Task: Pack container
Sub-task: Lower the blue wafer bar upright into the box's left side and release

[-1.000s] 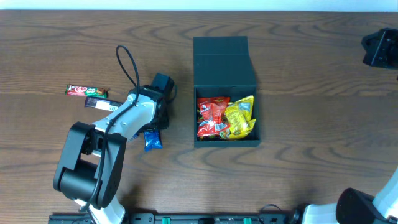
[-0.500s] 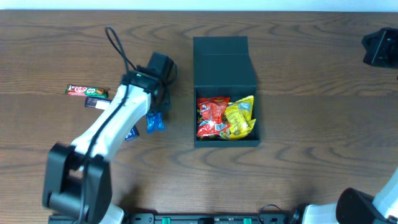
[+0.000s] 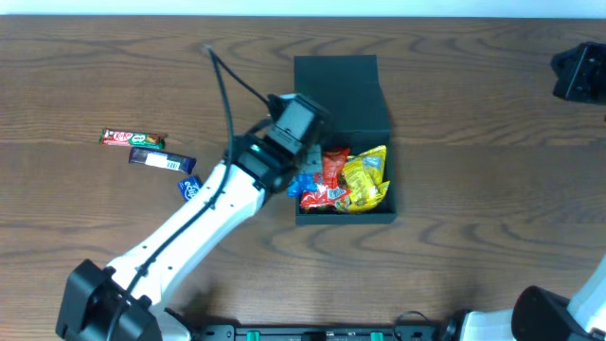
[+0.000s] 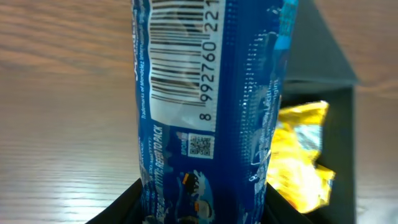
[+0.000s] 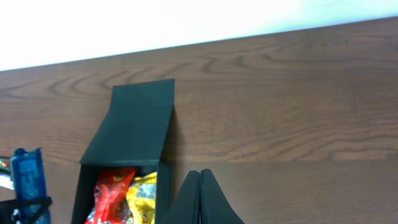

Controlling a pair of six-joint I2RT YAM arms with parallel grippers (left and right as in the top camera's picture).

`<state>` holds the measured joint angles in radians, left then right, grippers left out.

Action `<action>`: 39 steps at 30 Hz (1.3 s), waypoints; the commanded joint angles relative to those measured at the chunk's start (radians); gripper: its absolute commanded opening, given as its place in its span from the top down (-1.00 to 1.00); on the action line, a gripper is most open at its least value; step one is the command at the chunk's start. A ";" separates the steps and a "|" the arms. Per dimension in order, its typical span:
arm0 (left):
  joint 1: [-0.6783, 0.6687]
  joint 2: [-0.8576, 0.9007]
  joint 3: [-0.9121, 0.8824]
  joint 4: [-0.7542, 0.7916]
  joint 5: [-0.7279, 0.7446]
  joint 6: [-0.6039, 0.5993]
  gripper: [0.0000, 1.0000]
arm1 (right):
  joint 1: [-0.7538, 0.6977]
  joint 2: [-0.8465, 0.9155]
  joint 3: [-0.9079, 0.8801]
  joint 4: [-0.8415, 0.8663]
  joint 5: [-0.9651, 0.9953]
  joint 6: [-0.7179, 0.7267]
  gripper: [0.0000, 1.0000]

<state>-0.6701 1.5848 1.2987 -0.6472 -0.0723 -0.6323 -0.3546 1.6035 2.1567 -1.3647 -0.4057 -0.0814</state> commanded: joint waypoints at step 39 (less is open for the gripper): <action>-0.023 0.361 0.169 -0.140 0.039 -0.037 0.88 | 0.009 -0.005 -0.001 -0.004 -0.010 -0.013 0.97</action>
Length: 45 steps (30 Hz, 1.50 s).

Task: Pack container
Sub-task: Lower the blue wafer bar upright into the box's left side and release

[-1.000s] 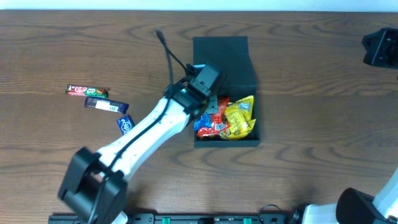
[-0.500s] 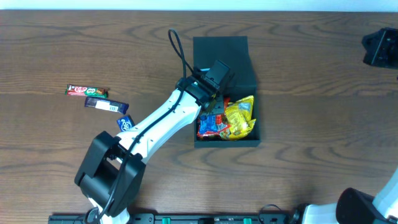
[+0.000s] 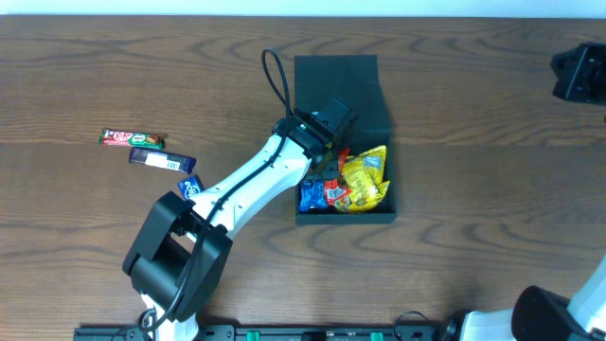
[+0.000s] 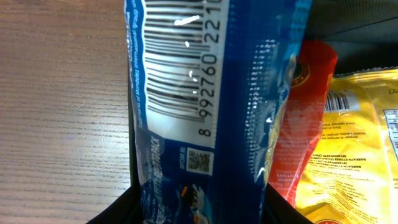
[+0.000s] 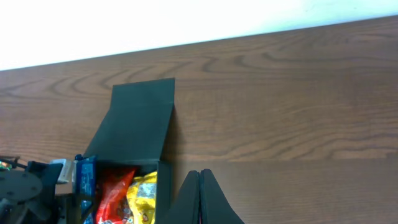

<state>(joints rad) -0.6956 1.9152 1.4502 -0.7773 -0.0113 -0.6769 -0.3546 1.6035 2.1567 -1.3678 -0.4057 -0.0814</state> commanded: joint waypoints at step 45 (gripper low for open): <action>0.016 0.036 0.331 -0.182 -0.063 0.093 0.14 | 0.009 -0.005 -0.001 0.003 -0.010 -0.013 0.97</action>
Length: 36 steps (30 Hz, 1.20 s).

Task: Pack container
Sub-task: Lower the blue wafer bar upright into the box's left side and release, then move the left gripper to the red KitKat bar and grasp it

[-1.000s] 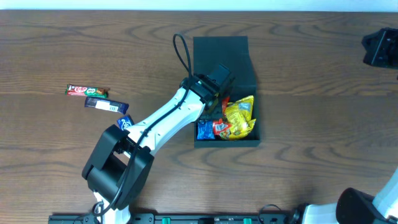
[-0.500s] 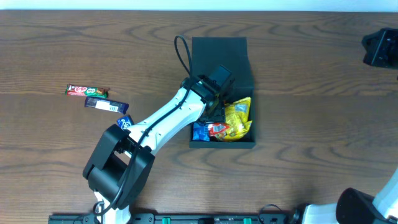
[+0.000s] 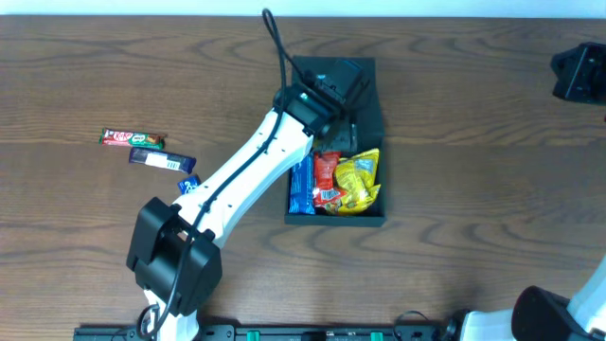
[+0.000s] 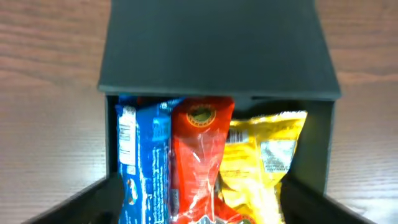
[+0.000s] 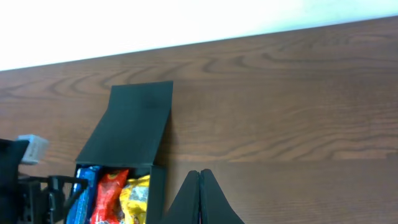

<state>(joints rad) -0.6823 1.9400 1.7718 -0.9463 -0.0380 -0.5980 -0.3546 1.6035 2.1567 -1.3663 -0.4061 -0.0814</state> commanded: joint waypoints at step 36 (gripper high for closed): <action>0.837 -0.006 -0.036 -0.060 -0.148 -0.308 0.35 | 0.008 -0.004 -0.001 0.008 -0.009 -0.024 0.97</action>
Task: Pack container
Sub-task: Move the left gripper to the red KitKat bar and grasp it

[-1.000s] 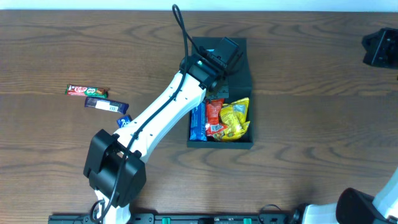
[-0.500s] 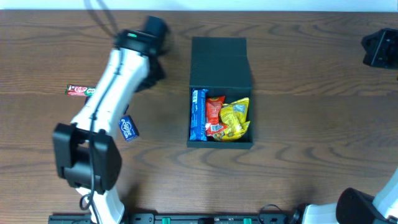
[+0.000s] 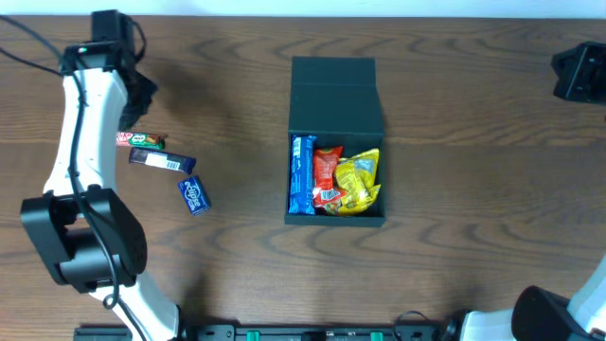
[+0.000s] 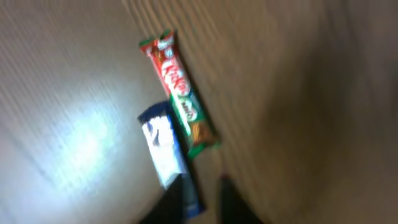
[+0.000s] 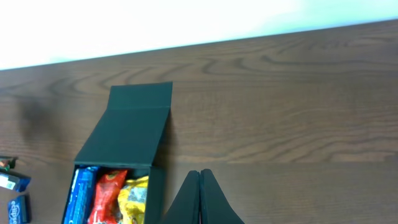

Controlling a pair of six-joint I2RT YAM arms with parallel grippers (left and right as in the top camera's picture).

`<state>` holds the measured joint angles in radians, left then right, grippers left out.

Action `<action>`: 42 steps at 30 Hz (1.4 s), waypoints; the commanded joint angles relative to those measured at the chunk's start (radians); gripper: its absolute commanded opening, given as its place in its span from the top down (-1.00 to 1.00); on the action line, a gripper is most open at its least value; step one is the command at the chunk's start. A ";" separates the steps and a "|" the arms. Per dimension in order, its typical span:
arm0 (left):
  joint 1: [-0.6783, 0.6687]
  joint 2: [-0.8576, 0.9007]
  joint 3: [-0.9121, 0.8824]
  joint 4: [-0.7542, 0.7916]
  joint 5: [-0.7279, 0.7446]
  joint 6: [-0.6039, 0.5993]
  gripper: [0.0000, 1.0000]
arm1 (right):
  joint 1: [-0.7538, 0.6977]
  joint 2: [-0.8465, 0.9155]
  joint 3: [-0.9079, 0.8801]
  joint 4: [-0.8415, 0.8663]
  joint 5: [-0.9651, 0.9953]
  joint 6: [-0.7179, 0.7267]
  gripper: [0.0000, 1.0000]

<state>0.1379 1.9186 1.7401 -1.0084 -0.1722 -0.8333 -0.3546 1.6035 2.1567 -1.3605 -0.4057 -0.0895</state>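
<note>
The black box (image 3: 335, 95) stands mid-table with its lid folded back. Inside it lie a blue packet (image 3: 302, 174), a red packet (image 3: 327, 175) and a yellow packet (image 3: 360, 180) side by side. At the far left of the table lie a red-and-green KitKat bar (image 4: 180, 93), a dark blue bar (image 4: 163, 148) and a small blue packet (image 3: 193, 195). My left gripper (image 4: 202, 202) hovers open and empty above the two bars, in a blurred view. My right gripper (image 5: 200, 186) is shut, just right of the box (image 5: 124, 155).
The left arm (image 3: 80, 142) runs along the table's left side, from the front edge to the back. The right arm's dark body (image 3: 578, 71) sits at the far right edge. The table's back edge meets a white wall (image 5: 186, 25).
My left gripper has left the box and now hovers open over the KitKat and dark blue bars at the far left. The box and its three packets are unchanged.
My left gripper first held the blue packet at the box's left edge, then held it inside the box next to the red packet. Later the packet lay in the box and the gripper was empty over the lid. Now it is above the loose bars.
</note>
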 commanded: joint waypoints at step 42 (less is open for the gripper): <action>0.117 0.349 -0.004 0.150 0.077 -0.181 -0.06 | 0.008 -0.004 -0.001 -0.072 -0.010 -0.011 0.95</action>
<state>0.2489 2.2456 1.7401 -0.8547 -0.1081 -1.0206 -0.3546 1.6035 2.1567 -1.4292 -0.4057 -0.0917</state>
